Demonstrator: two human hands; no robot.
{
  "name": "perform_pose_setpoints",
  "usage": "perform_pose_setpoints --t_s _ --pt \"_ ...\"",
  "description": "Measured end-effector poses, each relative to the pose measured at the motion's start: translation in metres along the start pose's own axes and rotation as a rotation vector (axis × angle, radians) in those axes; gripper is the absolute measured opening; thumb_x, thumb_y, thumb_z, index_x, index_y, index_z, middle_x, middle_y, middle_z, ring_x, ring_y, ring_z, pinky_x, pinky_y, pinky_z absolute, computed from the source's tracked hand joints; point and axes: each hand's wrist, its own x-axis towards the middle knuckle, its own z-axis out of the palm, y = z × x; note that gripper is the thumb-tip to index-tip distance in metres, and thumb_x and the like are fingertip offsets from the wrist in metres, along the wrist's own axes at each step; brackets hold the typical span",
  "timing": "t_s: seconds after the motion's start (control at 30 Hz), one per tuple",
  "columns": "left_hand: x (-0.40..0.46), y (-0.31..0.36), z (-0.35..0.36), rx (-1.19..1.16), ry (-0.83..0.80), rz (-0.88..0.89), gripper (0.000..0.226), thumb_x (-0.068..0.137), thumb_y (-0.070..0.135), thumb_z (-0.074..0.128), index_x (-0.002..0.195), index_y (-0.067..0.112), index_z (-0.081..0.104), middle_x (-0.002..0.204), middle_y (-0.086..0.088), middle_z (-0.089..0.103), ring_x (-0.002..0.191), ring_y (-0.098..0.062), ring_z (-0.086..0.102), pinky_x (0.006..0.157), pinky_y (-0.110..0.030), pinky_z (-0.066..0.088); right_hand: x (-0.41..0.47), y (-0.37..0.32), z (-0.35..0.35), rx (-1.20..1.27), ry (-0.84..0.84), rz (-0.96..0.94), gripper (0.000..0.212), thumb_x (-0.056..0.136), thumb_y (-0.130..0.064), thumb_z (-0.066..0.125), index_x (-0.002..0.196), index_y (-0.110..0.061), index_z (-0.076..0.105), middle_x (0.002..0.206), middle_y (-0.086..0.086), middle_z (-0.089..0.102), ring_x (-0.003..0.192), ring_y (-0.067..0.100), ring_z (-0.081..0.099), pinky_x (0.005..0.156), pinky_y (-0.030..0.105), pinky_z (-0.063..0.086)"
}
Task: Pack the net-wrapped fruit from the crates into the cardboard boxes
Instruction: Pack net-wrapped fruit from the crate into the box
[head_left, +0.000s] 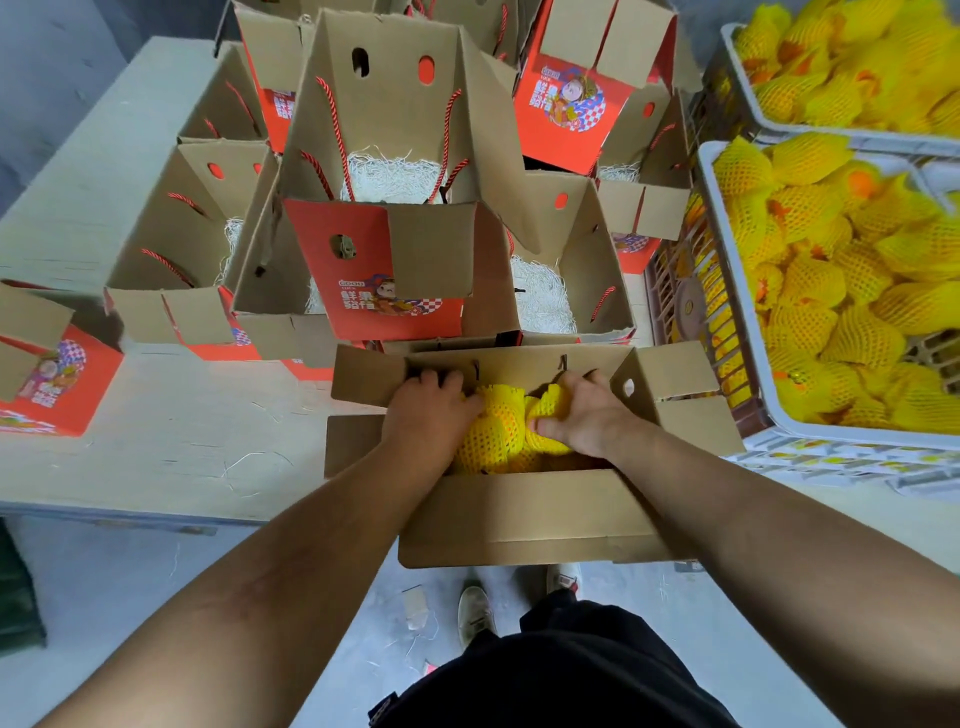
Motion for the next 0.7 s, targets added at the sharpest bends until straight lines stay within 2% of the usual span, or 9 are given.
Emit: perform_pose_setpoints --t_s 0.07,0.17,0.23,0.3,0.4,0.47,0.57,0.63,0.7 --pt "0.003 0.003 0.002 -0.002 0.033 -0.027 0.053 0.101 0.029 0.058 0.15 0.025 0.038 0.145 -0.015 0.04 0.124 -0.039 0.052 0.095 -0.043 0.049 0.0 0.001 0.002 0.055 -0.011 0.029 0.088 0.078 -0.055 0.082 0.148 -0.024 0.039 0.15 0.01 0.026 0.135 0.034 0.044 0.113 0.041 0.037" --pt "0.006 0.001 0.002 -0.038 0.071 -0.039 0.053 0.098 0.028 0.061 0.147 0.024 0.04 0.143 -0.014 0.042 0.123 -0.039 0.052 0.097 -0.044 0.049 0.004 -0.002 0.003 0.096 0.023 0.082 0.077 0.081 -0.043 0.08 0.145 -0.022 0.043 0.147 0.013 0.032 0.13 0.037 0.048 0.108 0.039 0.044" --pt "0.004 0.001 0.003 -0.051 0.138 -0.066 0.048 0.099 0.028 0.059 0.144 0.024 0.043 0.14 -0.012 0.046 0.121 -0.037 0.053 0.097 -0.043 0.048 0.004 -0.003 -0.003 0.108 0.088 0.101 0.072 0.08 -0.045 0.076 0.141 -0.02 0.046 0.143 0.014 0.036 0.131 0.037 0.045 0.105 0.039 0.045" --pt "0.002 0.004 0.002 -0.081 0.207 -0.091 0.04 0.101 0.028 0.054 0.14 0.023 0.046 0.135 -0.011 0.049 0.118 -0.035 0.055 0.095 -0.042 0.048 0.003 -0.001 -0.007 0.002 0.101 0.082 0.073 0.082 -0.047 0.073 0.141 -0.017 0.042 0.144 0.016 0.033 0.134 0.039 0.042 0.106 0.043 0.042" --pt "-0.001 0.011 0.005 -0.092 0.239 -0.127 0.035 0.103 0.022 0.05 0.138 0.02 0.047 0.133 -0.011 0.05 0.117 -0.035 0.055 0.096 -0.042 0.046 -0.002 -0.006 -0.003 -0.318 0.045 0.101 0.082 0.085 -0.055 0.073 0.141 -0.015 0.03 0.146 0.016 0.032 0.133 0.04 0.047 0.1 0.051 0.046" --pt "-0.001 0.008 0.007 -0.078 0.248 -0.129 0.037 0.102 0.022 0.052 0.138 0.021 0.046 0.134 -0.01 0.049 0.121 -0.033 0.051 0.101 -0.041 0.043 -0.004 -0.012 -0.002 -0.444 0.094 0.088 0.083 0.085 -0.061 0.07 0.141 -0.016 0.029 0.144 0.013 0.036 0.13 0.038 0.05 0.093 0.049 0.048" --pt "-0.005 -0.003 0.008 -0.176 0.306 -0.021 0.04 0.097 0.025 0.055 0.137 0.023 0.05 0.134 -0.007 0.046 0.123 -0.03 0.045 0.101 -0.04 0.043 -0.008 -0.007 -0.002 -0.596 0.262 -0.085 0.073 0.088 -0.059 0.066 0.139 -0.018 0.035 0.137 0.01 0.041 0.127 0.034 0.048 0.091 0.045 0.048" --pt "-0.011 -0.002 0.001 -0.417 0.357 0.098 0.038 0.095 0.028 0.058 0.133 0.026 0.056 0.13 -0.003 0.047 0.12 -0.026 0.044 0.096 -0.04 0.044 -0.009 -0.002 0.001 -0.707 0.381 -0.279 0.062 0.088 -0.053 0.066 0.133 -0.018 0.042 0.131 0.01 0.044 0.119 0.033 0.048 0.086 0.043 0.048" --pt "-0.016 0.005 -0.008 -0.596 0.22 0.212 0.034 0.099 0.037 0.057 0.131 0.029 0.059 0.129 -0.001 0.051 0.119 -0.023 0.047 0.097 -0.041 0.046 -0.006 -0.006 0.001 -0.751 0.41 -0.502 0.054 0.087 -0.048 0.066 0.129 -0.018 0.048 0.125 0.009 0.046 0.112 0.032 0.048 0.083 0.042 0.048"
